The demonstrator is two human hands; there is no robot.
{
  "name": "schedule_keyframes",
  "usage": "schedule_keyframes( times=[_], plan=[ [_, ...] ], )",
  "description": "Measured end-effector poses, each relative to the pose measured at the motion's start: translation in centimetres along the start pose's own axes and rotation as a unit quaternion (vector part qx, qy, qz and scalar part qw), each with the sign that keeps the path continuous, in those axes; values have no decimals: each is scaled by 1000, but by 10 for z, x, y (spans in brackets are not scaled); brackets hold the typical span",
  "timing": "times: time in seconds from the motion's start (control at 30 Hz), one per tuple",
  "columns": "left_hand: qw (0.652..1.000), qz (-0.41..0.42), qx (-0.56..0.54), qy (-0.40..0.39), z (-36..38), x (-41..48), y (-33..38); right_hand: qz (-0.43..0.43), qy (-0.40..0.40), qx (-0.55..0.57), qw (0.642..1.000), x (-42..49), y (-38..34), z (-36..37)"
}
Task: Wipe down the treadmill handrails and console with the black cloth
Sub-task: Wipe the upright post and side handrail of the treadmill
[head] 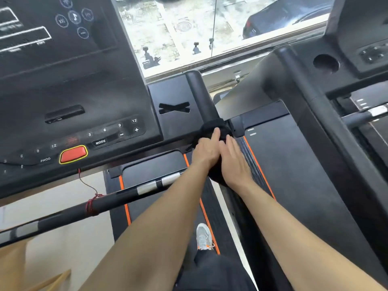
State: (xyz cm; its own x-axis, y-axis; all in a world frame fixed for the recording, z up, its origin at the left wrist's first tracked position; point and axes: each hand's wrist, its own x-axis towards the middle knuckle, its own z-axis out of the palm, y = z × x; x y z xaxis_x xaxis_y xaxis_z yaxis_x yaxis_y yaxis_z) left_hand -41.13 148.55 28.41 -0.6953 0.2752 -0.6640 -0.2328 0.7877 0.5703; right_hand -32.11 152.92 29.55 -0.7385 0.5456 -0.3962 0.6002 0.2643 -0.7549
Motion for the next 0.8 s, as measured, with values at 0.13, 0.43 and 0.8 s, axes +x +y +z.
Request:
schedule_keyframes(
  times=[0.13,0.43,0.8],
  plan=[
    [999,24,34,-20,-10,-9,-5,29,-39,85,995,18,8,-5],
    [987,94,108,76,6,-44,-13,172,-118,253,945,74,-14,-24],
    [977,79,199,28,6,-14,3,66,-50,41,996,-6,27,-18]
  ],
)
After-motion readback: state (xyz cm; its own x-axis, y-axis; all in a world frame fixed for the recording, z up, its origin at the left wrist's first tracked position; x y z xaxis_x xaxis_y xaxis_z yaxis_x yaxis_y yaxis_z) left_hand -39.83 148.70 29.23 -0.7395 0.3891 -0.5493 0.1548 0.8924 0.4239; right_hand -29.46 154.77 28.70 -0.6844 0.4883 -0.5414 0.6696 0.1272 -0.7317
